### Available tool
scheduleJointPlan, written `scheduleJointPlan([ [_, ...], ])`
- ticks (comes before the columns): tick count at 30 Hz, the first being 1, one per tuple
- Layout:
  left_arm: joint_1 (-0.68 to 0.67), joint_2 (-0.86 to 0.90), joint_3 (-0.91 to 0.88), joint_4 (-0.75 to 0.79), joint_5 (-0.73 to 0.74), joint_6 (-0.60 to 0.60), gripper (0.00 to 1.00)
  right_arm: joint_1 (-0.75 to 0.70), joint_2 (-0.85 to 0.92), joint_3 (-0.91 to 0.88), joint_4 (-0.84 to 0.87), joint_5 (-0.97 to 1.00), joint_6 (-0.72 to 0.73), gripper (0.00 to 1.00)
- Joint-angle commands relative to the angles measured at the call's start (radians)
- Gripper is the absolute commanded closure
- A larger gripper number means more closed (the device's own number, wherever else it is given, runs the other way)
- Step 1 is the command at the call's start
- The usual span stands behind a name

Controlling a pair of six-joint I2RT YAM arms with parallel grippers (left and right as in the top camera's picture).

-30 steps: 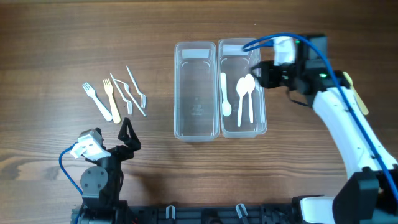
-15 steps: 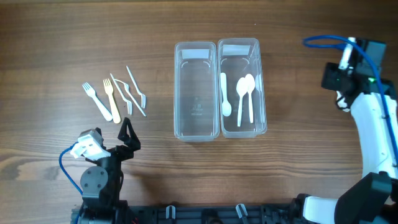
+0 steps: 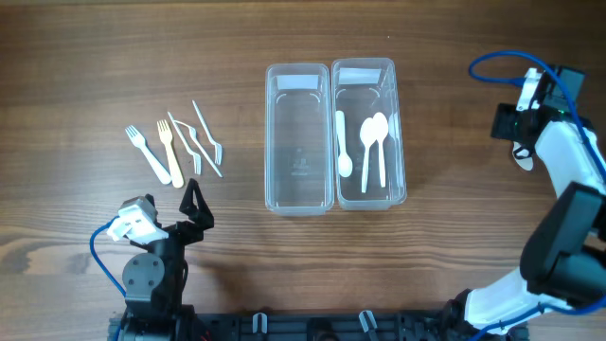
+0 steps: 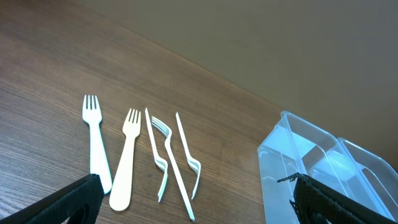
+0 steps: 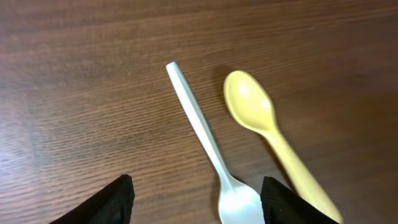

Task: Pack container
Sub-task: 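Move the right gripper to the white knife and grasp it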

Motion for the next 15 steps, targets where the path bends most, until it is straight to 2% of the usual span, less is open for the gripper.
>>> scheduleJointPlan([
  [1,0.009,-0.005,-0.005,0.003,0.009,0.020,0.00,-0.011,0.059,0.000,0.039,-0.023,-0.043,0.34],
  [5,0.009,-0.005,-0.005,0.003,0.009,0.020,0.00,-0.031,0.098,0.000,0.062,-0.030,-0.049,0.34],
  [15,0.009,-0.005,-0.005,0.003,0.008,0.020,0.00,-0.104,0.131,0.000,0.067,-0.211,-0.048,0.36],
])
